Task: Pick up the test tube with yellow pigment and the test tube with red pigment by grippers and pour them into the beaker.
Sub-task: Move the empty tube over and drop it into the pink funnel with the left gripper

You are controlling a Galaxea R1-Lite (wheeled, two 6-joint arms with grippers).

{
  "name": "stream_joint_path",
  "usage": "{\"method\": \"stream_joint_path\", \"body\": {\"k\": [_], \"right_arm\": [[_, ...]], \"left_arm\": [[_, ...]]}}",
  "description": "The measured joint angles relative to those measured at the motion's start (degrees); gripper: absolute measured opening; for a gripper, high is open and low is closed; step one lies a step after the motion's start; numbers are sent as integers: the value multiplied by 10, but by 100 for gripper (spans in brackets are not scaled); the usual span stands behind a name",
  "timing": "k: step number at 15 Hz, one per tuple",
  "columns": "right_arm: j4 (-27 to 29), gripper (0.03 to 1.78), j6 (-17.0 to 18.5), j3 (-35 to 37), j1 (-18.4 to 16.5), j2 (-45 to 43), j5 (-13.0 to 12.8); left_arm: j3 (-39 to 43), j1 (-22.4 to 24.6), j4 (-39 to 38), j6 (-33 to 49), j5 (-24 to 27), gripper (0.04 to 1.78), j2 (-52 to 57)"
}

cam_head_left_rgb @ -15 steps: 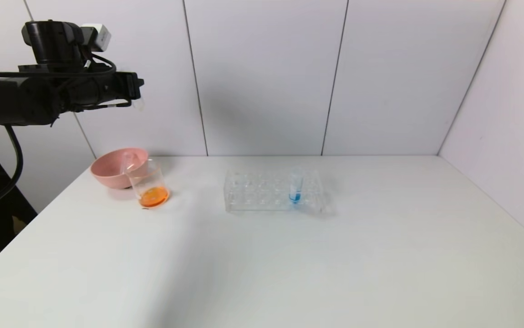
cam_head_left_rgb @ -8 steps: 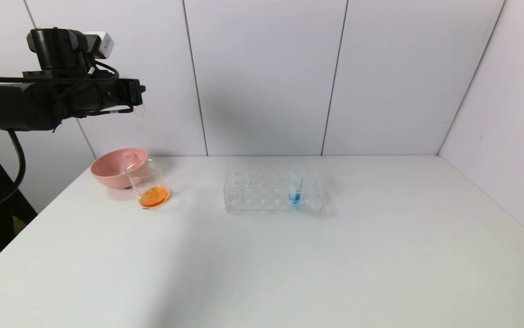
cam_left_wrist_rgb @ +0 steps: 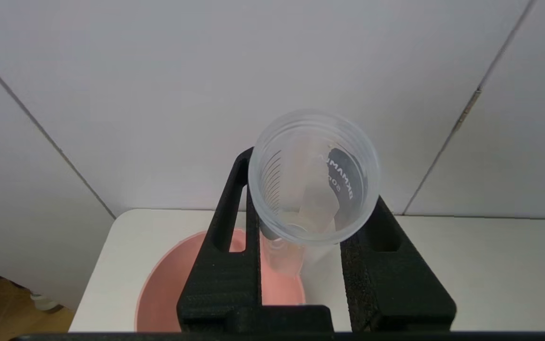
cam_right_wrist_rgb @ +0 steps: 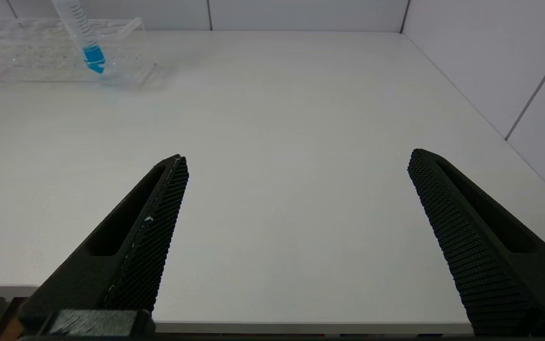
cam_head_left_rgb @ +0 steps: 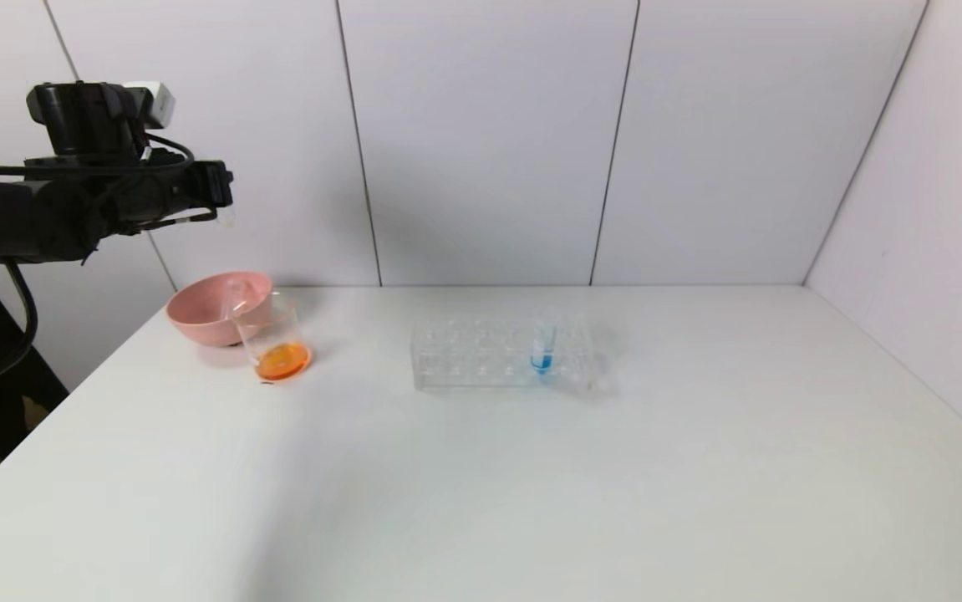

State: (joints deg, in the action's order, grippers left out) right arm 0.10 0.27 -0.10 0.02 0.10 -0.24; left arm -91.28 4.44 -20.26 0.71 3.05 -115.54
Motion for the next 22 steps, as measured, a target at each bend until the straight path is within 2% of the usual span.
{"method": "stream_joint_path", "body": {"k": [5,15,22], "right_arm": [[0,170,0,0,1,0,0],[0,170,0,0,0,0,0],[0,170,0,0,0,0,0]], "left_arm": [[22,35,-69,8,4,49,-36],[42,40,-93,5,1,49,-103],[76,39,-103,2,7,49,-112]]}}
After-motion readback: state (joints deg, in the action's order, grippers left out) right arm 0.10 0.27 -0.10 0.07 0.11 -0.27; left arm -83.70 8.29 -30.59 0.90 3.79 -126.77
